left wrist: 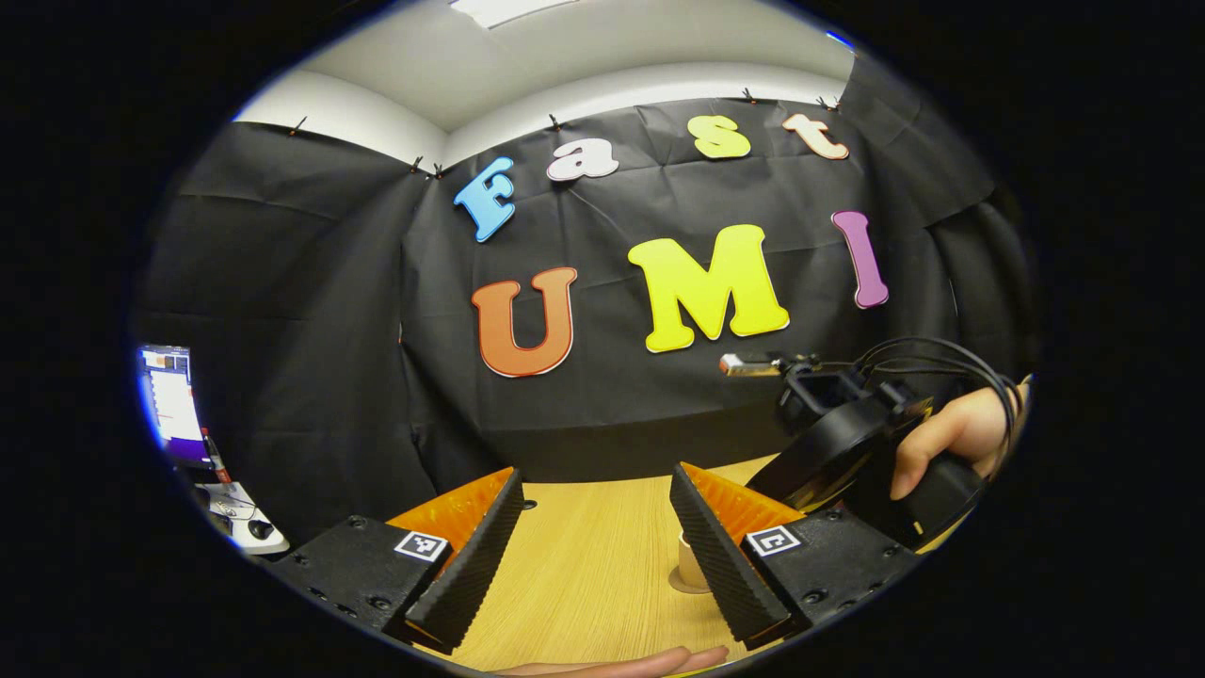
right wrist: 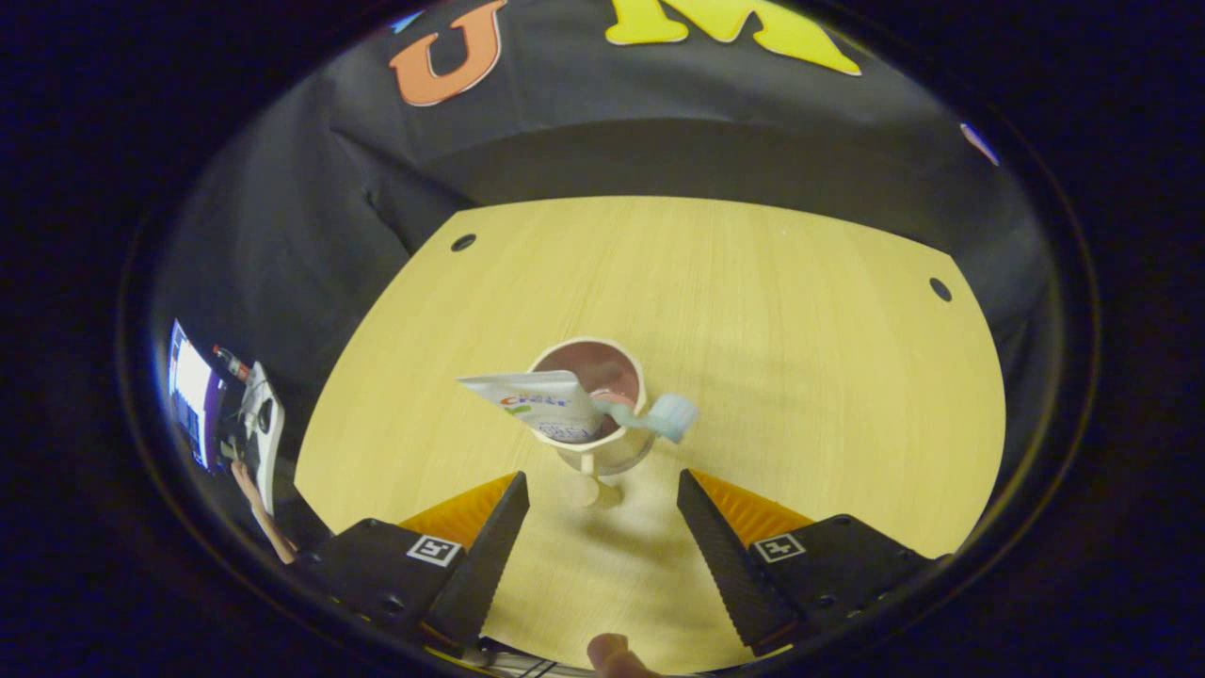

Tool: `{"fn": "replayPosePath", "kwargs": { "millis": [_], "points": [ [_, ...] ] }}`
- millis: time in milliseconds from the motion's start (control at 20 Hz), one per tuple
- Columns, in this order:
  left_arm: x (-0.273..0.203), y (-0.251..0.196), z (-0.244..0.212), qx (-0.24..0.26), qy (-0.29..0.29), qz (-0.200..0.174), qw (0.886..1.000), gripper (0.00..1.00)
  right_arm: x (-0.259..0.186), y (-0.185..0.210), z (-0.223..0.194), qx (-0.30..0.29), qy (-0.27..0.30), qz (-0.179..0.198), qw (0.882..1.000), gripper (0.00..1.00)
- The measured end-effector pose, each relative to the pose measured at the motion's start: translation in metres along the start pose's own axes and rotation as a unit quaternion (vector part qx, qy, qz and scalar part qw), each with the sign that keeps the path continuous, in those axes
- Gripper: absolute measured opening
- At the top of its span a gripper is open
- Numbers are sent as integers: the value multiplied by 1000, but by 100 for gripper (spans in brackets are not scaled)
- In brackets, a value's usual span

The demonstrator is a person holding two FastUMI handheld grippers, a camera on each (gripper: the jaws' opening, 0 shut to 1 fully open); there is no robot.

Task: Put the toothbrush and toothpaste on the desktop into the cup, then pick up the cup and place it on the coaster on the desktop.

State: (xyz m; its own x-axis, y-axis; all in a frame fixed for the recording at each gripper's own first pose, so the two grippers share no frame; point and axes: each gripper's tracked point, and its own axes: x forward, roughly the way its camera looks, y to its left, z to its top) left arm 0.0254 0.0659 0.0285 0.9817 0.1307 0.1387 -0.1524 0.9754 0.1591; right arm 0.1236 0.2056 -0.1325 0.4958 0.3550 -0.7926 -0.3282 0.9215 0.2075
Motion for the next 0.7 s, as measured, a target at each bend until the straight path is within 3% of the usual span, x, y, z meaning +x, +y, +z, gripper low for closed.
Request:
{"fn": "replayPosePath", "kwargs": {
  "millis": [350,700],
  "points": [
    [1,-24,-9,-13,16,-31,999,99,-90,-48,3,6,-140,-17,990,96],
    [0,-52,-22,-23,51,-58,997,99,-167,-80,-17,-9,-288,-59,956,94]
  ]
}}
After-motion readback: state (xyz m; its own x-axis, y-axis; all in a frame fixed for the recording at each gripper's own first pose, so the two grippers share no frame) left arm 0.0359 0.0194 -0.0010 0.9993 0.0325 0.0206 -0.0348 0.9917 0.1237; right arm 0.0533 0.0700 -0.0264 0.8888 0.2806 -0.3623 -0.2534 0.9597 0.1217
